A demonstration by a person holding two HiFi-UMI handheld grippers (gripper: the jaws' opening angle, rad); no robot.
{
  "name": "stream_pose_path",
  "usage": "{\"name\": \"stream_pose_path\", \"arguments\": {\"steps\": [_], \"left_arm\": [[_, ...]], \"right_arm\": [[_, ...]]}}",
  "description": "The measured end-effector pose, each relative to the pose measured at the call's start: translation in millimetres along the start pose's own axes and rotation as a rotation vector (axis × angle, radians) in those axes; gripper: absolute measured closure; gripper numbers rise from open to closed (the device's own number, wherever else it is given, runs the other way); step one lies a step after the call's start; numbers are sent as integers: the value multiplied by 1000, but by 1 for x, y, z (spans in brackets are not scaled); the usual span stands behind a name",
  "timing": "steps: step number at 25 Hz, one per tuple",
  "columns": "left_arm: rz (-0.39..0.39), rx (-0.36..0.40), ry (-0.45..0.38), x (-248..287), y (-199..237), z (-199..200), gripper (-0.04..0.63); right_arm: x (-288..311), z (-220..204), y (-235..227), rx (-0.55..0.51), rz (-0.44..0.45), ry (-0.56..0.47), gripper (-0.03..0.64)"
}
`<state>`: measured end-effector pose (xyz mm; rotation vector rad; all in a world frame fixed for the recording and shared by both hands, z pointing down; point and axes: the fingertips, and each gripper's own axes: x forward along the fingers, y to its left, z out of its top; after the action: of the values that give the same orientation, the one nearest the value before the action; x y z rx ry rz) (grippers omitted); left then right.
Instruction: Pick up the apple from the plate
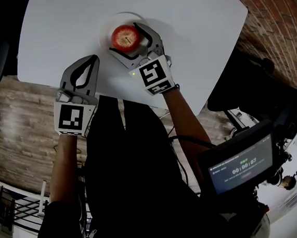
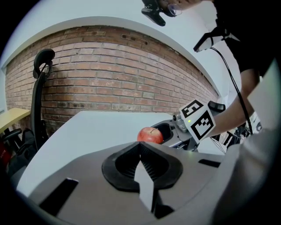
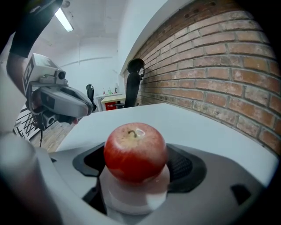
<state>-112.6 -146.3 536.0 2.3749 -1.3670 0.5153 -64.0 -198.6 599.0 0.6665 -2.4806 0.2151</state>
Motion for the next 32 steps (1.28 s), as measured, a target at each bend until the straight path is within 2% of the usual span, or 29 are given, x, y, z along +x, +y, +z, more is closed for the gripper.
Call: {"name": "stream_pose_path", "arguments": {"steps": [9,19,27,32], "left_arm": [[-7,38,-8,-6,-2,10,589],[-26,88,-63,-14,-19,43,589],[-45,125,-116,-24,-43,78,589],[-59,164,-138,-27,-59,96,589]], "right_arm": [[-14,15,-6,53,-22,-45,212],[-77,64,-24,133,-133,-180,212],[-138,105,-17,130,-187,-277,212],[-163,109,-16,115,-208,-280,212]]}}
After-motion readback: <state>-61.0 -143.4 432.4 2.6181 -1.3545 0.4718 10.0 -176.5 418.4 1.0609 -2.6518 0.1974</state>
